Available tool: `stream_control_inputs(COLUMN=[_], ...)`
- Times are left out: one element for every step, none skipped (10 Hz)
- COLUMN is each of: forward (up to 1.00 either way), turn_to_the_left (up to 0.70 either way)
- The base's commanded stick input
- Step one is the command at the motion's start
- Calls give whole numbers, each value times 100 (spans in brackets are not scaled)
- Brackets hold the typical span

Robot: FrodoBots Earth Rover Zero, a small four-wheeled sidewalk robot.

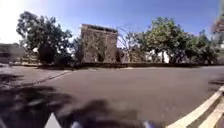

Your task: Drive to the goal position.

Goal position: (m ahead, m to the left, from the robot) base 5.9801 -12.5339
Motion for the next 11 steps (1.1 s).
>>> stream_control_inputs(forward=[0,0,0,0,0,0,0,0,0,0,0], turn_to_the_left=[-85,-85,-85,-85,-85,-85,-85,-85,-85,-85,-85])
